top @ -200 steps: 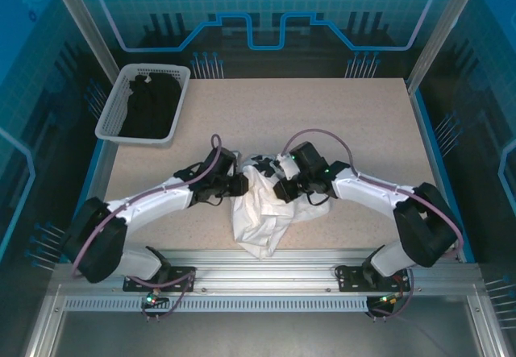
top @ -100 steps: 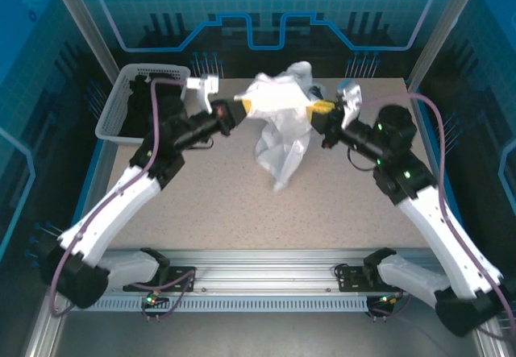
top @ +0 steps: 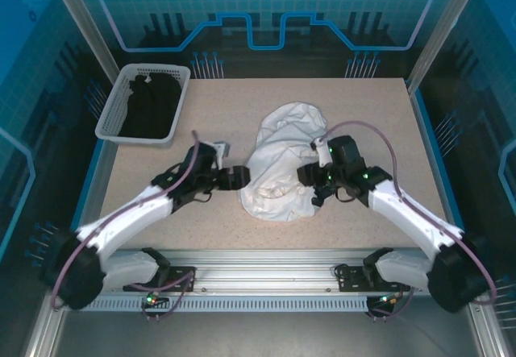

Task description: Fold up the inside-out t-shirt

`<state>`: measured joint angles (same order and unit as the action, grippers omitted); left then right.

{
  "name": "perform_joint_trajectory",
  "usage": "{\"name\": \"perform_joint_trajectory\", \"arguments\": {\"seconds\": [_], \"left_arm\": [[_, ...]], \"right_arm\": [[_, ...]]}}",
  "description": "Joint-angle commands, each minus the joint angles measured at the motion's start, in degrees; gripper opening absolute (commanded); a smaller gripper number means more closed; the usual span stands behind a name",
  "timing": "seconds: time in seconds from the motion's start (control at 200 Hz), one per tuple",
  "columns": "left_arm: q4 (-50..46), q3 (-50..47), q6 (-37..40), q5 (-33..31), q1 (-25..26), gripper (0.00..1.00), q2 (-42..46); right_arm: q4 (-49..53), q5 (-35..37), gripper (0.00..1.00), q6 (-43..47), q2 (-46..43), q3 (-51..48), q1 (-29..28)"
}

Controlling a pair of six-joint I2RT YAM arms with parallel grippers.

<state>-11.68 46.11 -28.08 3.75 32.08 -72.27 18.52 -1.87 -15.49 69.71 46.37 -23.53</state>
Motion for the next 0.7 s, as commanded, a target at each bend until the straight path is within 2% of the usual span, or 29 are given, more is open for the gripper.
{"name": "perform_joint_trajectory", "arguments": {"seconds": [0.0,0.075,0.15,0.235,0.28,0.34,0.38,0.45,0.54,0.62,0.695], "left_arm": [[3.5,7.5,3.8,-1.7,2.5,0.84,-9.9],[3.0,11.7,5.9,-0.4,4.0,0.83,-16.3],[1.4,15.6,7.9,-0.4,6.4,0.82,-21.7],[-2.2,18.9,10.0,-4.7,8.1,0.82,-26.9],[-2.4,20.0,11.2,-6.4,8.3,0.8,-29.9],[-2.2,22.3,12.5,-7.0,8.3,0.77,-33.6],[-1.6,23.9,12.8,-7.3,8.3,0.69,-35.7],[-0.6,26.6,13.5,-6.5,8.3,0.5,-38.7],[-1.0,28.0,14.0,-6.2,7.2,0.25,-39.7],[1.1,25.4,13.7,-3.8,4.7,0.01,-35.9],[4.9,20.6,13.1,-1.9,1.9,0.0,-30.4]], "right_arm": [[0.6,1.7,0.63,-4.3,6.6,3.6,5.8],[2.2,2.6,0.63,-3.2,11.6,7.2,8.1],[2.9,-0.6,0.62,-3.1,16.2,9.9,8.4],[3.1,-2.5,0.6,-3.1,21.1,12.1,6.8],[3.4,-2.4,0.53,-2.7,22.9,12.8,5.9],[3.1,-2.0,0.34,-2.9,22.8,11.9,5.7],[2.6,-1.5,0.22,-3.3,21.1,10.1,5.8],[2.3,-0.6,0.11,-3.8,15.7,6.0,5.8],[-0.2,-3.5,0.06,-3.6,5.4,-1.6,4.7],[-2.5,-6.2,0.02,-2.6,-4.0,-7.1,1.3],[-6.2,-8.3,0.03,-3.1,-11.0,-12.3,-2.3]]}}
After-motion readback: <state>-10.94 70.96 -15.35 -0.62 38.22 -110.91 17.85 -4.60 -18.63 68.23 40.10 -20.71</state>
